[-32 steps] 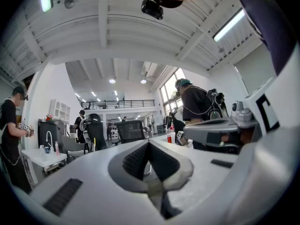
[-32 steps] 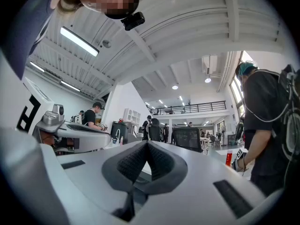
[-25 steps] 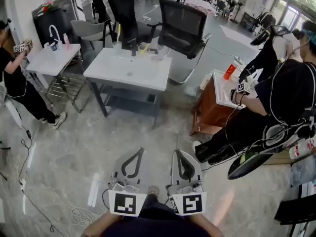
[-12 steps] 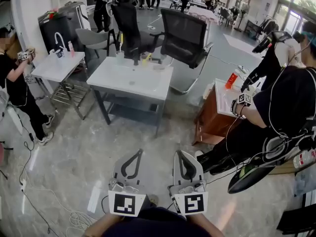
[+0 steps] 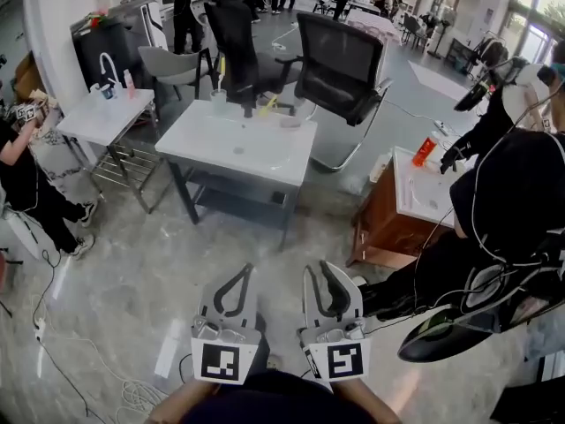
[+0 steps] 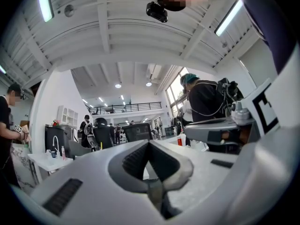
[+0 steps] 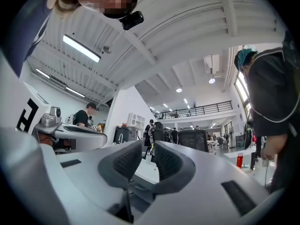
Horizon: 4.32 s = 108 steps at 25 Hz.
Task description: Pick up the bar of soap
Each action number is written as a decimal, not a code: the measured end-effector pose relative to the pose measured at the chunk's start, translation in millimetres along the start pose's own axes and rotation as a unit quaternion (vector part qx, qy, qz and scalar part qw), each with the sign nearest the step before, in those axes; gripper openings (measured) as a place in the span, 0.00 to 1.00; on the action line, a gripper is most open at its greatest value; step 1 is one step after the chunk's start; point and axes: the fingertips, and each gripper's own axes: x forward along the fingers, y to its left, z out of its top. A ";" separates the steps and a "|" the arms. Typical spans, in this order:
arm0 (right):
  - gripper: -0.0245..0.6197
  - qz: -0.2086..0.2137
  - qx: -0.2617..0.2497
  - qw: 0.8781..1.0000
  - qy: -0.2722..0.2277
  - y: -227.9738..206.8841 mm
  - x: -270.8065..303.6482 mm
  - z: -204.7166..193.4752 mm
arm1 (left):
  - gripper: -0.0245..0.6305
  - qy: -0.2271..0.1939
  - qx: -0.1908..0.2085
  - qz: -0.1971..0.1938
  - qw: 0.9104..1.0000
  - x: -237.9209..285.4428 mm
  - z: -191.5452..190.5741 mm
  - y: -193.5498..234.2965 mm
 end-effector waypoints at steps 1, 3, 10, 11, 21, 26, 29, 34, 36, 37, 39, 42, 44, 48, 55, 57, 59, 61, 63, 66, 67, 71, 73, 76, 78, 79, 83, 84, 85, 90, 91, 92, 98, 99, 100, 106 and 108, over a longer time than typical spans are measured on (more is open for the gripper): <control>0.16 -0.001 -0.001 1.000 0.000 -3.0 8.7 -3.3 | 0.04 0.001 -0.002 0.000 1.000 7.8 -2.7 5.1; 0.16 -0.005 -0.001 1.000 0.003 -9.2 27.6 -10.4 | 0.04 0.001 0.004 -0.003 1.000 25.2 -6.7 15.9; 0.16 -0.005 -0.007 1.000 0.009 -33.1 110.9 -30.4 | 0.04 -0.020 0.040 -0.013 0.999 101.0 -5.5 59.0; 0.16 -0.004 -0.008 1.000 0.010 -36.4 123.2 -33.1 | 0.04 -0.026 0.045 -0.015 0.999 112.6 -5.0 64.9; 0.16 -0.019 -0.006 1.000 0.012 -68.2 218.0 -53.7 | 0.04 -0.034 0.048 -0.034 0.998 207.3 -16.0 112.4; 0.16 -0.033 -0.007 0.999 0.014 -80.0 252.1 -63.1 | 0.04 -0.005 0.017 -0.044 0.999 239.6 -35.7 131.5; 0.16 -0.043 -0.007 0.999 0.014 -85.2 266.4 -66.8 | 0.04 -0.011 0.017 -0.055 0.998 255.5 -37.2 140.2; 0.16 -0.057 -0.007 0.998 0.020 -87.5 278.2 -73.4 | 0.04 -0.002 0.006 -0.065 0.998 268.8 -46.9 151.2; 0.16 -0.059 -0.008 0.998 0.021 -87.7 281.1 -74.3 | 0.04 0.000 0.001 -0.067 0.998 271.7 -49.5 154.4; 0.16 -0.060 -0.008 0.998 0.021 -87.7 282.2 -74.9 | 0.04 0.002 -0.002 -0.067 0.998 272.7 -51.1 155.5; 0.16 -0.061 -0.006 0.998 0.024 -87.8 284.3 -76.8 | 0.04 0.004 -0.008 -0.068 0.998 274.4 -53.6 156.9; 0.16 -0.061 -0.006 0.998 0.025 -88.9 290.5 -77.2 | 0.04 0.003 -0.010 -0.069 0.998 278.9 -53.5 159.8; 0.16 -0.061 -0.006 0.998 0.023 -89.4 297.2 -75.7 | 0.04 0.006 -0.014 -0.070 0.997 282.9 -53.5 163.8; 0.16 -0.059 -0.009 0.998 0.015 -94.6 314.7 -74.7 | 0.04 0.004 -0.017 -0.071 0.997 299.7 -52.3 173.6; 0.16 -0.058 -0.006 0.998 0.015 -116.4 360.5 -91.2 | 0.04 -0.017 -0.007 -0.075 0.997 352.0 -51.0 193.1; 0.16 -0.057 -0.007 0.998 0.016 -127.1 379.1 -95.8 | 0.04 -0.020 -0.005 -0.075 0.997 372.5 -50.6 199.1; 0.16 -0.056 -0.008 0.998 0.017 -138.1 398.4 -100.3 | 0.04 -0.023 -0.003 -0.075 0.997 393.5 -50.5 205.4; 0.16 -0.055 -0.008 0.998 0.019 -149.9 418.4 -105.5 | 0.04 -0.024 -0.001 -0.075 0.997 415.6 -51.3 211.6; 0.16 -0.054 -0.007 0.998 0.021 -161.8 438.6 -111.2 | 0.04 -0.021 -0.001 -0.074 0.997 437.5 -53.6 218.3; 0.16 -0.051 -0.006 0.998 0.024 -178.2 467.0 -120.8 | 0.04 -0.024 -0.003 -0.071 0.997 468.8 -55.6 228.7; 0.16 -0.050 -0.005 0.998 0.025 -183.4 475.6 -124.2 | 0.04 -0.023 -0.003 -0.071 0.997 478.5 -57.3 231.6; 0.16 -0.048 -0.004 0.998 0.030 -203.5 505.6 -135.6 | 0.04 -0.024 -0.005 -0.072 0.997 514.6 -62.1 240.4; 0.16 -0.049 -0.003 0.998 0.032 -212.4 517.4 -140.4 | 0.04 -0.027 -0.011 -0.070 0.997 529.8 -63.5 244.2; 0.16 -0.050 -0.001 0.998 0.034 -224.0 532.7 -147.8 | 0.04 -0.025 -0.010 -0.071 0.997 549.3 -67.1 248.4; 0.16 -0.051 0.000 0.998 0.037 -230.9 541.8 -152.8 | 0.04 -0.025 -0.010 -0.072 0.997 561.2 -69.1 250.6; 0.16 -0.051 0.001 0.998 0.038 -234.1 545.9 -155.1 | 0.04 -0.026 -0.011 -0.072 0.997 566.5 -69.7 251.7; 0.16 -0.052 0.002 0.998 0.040 -244.7 560.3 -160.4 | 0.04 -0.026 -0.008 -0.073 0.997 583.0 -70.8 255.4; 0.16 -0.053 0.003 0.998 0.040 -246.8 563.1 -161.3 | 0.04 -0.026 -0.008 -0.074 0.997 586.1 -70.3 256.1; 0.16 -0.053 0.003 0.998 0.040 -248.5 565.7 -162.3 | 0.04 -0.027 -0.007 -0.074 0.997 589.2 -69.9 256.8; 0.16 -0.051 0.002 0.997 0.049 -253.4 576.2 -172.4 | 0.04 -0.028 -0.007 -0.078 0.997 602.7 -71.3 260.1; 0.16 -0.050 0.002 0.997 0.051 -254.1 578.1 -174.5 | 0.04 -0.029 -0.005 -0.079 0.996 605.5 -71.1 260.7; 0.16 -0.048 0.000 0.997 0.052 -254.6 580.3 -176.3 | 0.04 -0.030 -0.004 -0.080 0.996 608.5 -70.9 261.2; 0.16 -0.042 -0.016 0.997 0.065 -260.2 596.4 -189.7 | 0.04 -0.026 0.006 -0.095 0.995 626.4 -75.3 264.2; 0.16 -0.042 -0.018 0.997 0.067 -261.6 599.1 -192.4 | 0.04 -0.025 0.008 -0.099 0.995 629.5 -76.8 264.1; 0.16 -0.044 -0.018 0.996 0.069 -263.3 601.7 -194.9 | 0.04 -0.023 0.008 -0.104 0.994 632.4 -78.3 263.7; 0.16 -0.043 -0.023 0.995 0.092 -267.9 617.5 -214.4 | 0.04 0.001 -0.001 -0.121 0.993 647.5 -94.2 268.3; 0.16 -0.039 -0.029 0.994 0.099 -267.9 621.4 -221.7 | 0.04 0.012 -0.006 -0.124 0.992 651.2 -101.0 269.5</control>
